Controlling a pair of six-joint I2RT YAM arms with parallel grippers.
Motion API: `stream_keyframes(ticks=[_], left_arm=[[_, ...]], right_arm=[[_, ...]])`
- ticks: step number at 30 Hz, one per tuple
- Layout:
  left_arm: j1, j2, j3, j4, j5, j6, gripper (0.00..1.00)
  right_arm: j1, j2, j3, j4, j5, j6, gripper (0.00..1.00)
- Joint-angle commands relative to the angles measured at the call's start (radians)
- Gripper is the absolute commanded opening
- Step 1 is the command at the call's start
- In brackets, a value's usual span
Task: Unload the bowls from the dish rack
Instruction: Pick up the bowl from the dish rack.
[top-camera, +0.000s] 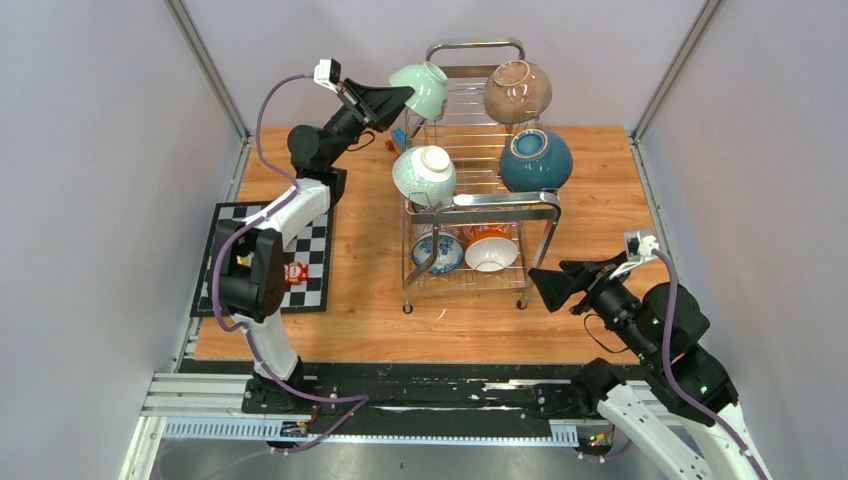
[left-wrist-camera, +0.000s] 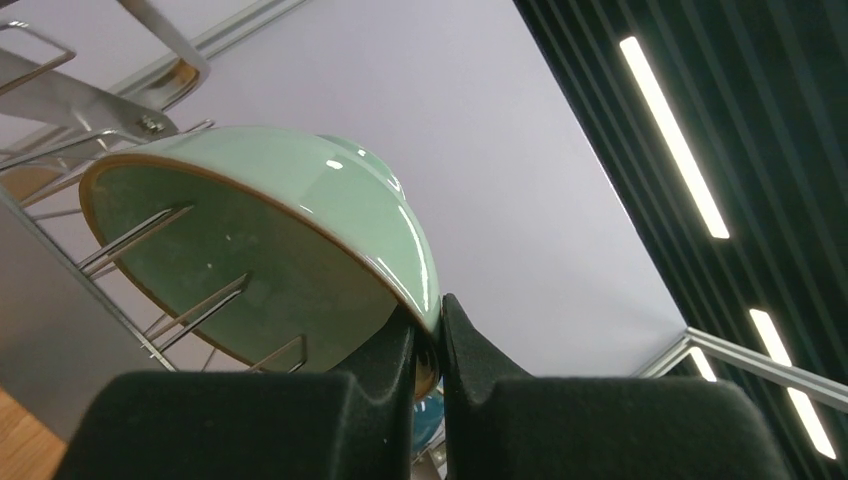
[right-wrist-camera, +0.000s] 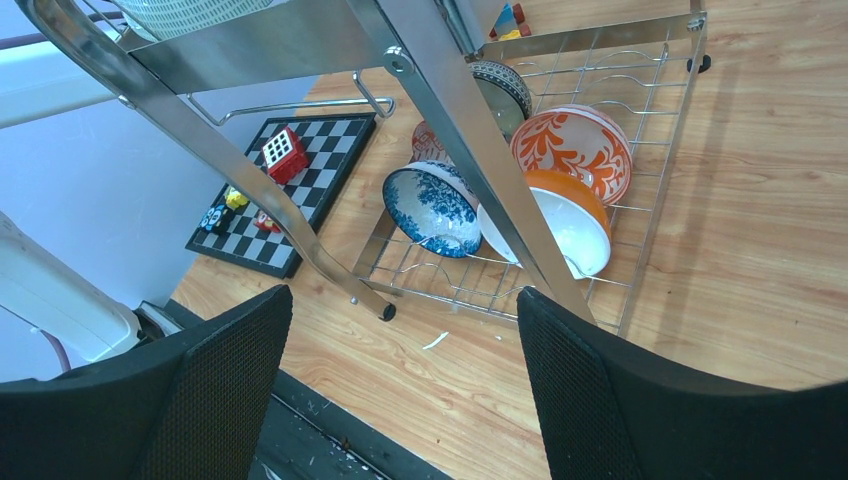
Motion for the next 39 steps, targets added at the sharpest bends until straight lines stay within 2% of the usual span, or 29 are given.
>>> stream_keyframes(ticks=[1,16,26,28,30,32,37,39], left_arm=[[-0.018,-0.003,0.086,0.072,-0.049,-0.004,0.00],[-0.025,-0.036,0.176,0.028,-0.057,0.003,0.00],[-0.025,-0.275,0.159,-0.143,-0.009,0.139,0.00],[-0.025,-0.351,0.128,-0.203,0.008,0.199,0.00],[-0.026,-0.440,0.074,-0.295,0.019,0.286,0.00],[-0.028,-0.537,0.047,-0.463,0.028,0.412,0.00],[-0.098,-0.742,0.092,-1.132,-0.033,0.925,0.00],[-0.141,-0.805,0.103,-1.300,-0.079,1.055,0.00]], right_arm=[[-0.008,-0.013,-0.005,-0.014,0.004,-0.008,0.87],[-0.007,-0.024,0.011,-0.027,0.007,-0.030,0.87],[-0.008,-0.001,0.094,-0.047,-0.014,-0.100,0.87],[-0.008,0.012,0.117,-0.060,-0.021,-0.108,0.91],[-0.009,0.035,0.150,-0.087,-0.044,-0.119,0.94],[-0.008,0.057,0.186,-0.116,-0.068,-0.136,0.95],[-0.007,0.067,0.237,-0.153,-0.127,-0.182,0.95],[-0.007,0.061,0.251,-0.166,-0.135,-0.188,0.95]])
